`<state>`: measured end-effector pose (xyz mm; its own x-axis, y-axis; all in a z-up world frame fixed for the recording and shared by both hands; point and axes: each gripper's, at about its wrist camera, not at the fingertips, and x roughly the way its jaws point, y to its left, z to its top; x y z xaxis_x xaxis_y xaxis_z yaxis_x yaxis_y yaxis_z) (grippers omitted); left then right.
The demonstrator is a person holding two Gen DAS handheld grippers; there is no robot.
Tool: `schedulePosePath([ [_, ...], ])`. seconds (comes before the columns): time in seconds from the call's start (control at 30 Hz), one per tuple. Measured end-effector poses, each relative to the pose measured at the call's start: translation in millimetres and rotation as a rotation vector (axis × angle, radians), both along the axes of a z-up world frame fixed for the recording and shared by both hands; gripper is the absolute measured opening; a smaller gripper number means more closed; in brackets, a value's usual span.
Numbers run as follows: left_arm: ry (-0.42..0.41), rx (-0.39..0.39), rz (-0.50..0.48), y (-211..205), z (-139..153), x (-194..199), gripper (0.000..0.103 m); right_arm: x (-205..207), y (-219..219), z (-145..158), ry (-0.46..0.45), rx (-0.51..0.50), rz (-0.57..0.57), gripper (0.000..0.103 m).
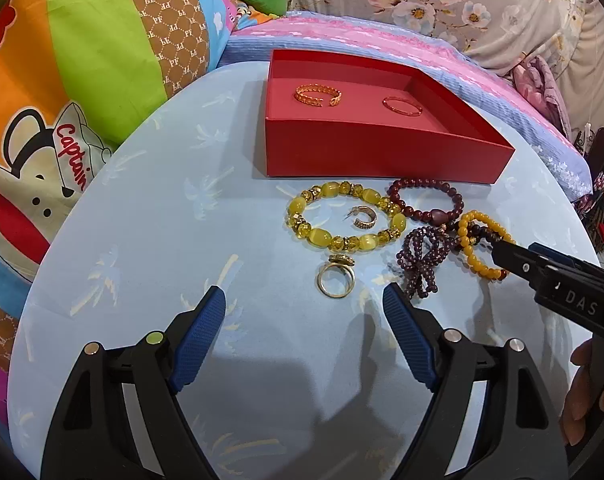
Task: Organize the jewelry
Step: 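Withdraw both open tools from the box back toward the remaining bracelets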
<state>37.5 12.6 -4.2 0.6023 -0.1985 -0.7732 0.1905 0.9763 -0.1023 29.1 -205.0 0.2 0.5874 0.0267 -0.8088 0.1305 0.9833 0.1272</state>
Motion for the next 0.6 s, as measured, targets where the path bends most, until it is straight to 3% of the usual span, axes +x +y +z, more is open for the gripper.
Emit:
schedulePosePath([
  [0.47,0.006,0.003,0.007,2,-1,4,0.077,3,10,-4,-0.002,-0.099,0.025,0.047],
  [0.6,0.004,0.009,0.019,4,1,11,0.077,1,9,-4,-0.002,-0.114,0.015,0.035],
])
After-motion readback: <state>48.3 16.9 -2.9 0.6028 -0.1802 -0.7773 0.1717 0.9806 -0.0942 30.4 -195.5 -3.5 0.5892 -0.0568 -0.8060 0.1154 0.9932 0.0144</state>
